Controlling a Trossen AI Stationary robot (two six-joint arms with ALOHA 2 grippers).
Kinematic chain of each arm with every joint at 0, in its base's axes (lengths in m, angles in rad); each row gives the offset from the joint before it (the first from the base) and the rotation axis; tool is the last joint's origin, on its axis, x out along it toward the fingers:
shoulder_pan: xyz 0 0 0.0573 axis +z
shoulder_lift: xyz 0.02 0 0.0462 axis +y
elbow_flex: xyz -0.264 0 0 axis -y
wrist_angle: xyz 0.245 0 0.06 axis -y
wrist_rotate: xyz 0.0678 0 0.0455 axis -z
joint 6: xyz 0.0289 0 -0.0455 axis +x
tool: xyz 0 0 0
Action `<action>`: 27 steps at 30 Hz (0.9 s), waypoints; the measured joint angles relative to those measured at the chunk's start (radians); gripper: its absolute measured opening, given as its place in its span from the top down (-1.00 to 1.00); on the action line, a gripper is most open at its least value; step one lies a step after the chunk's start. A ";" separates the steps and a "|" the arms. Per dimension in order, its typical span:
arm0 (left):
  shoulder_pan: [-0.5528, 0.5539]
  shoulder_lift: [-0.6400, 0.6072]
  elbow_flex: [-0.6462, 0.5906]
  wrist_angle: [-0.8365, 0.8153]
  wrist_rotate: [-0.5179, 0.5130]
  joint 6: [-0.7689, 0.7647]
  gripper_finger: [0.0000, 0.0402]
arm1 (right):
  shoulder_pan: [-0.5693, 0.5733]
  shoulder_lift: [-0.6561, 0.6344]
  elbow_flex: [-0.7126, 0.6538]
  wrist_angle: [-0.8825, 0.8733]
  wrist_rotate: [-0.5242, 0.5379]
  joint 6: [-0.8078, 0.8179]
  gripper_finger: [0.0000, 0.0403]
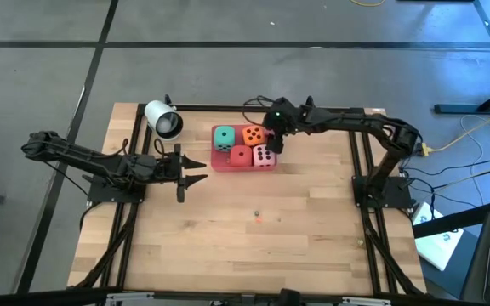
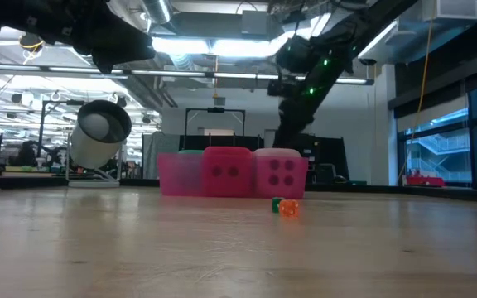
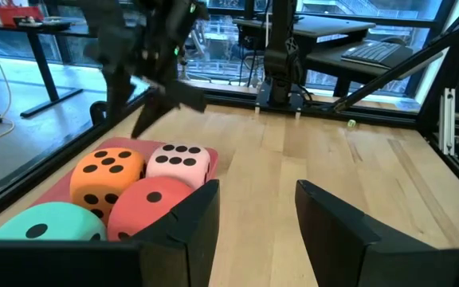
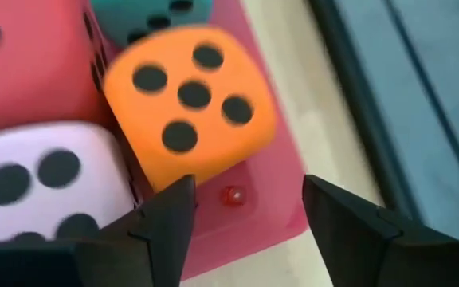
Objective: Pick & Place Dice
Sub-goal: Put the small green dice into the pink bin
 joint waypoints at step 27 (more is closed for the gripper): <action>-0.001 0.000 0.000 -0.007 0.090 -0.044 0.22 | 0.308 -0.407 -0.023 -0.277 -0.267 0.269 0.65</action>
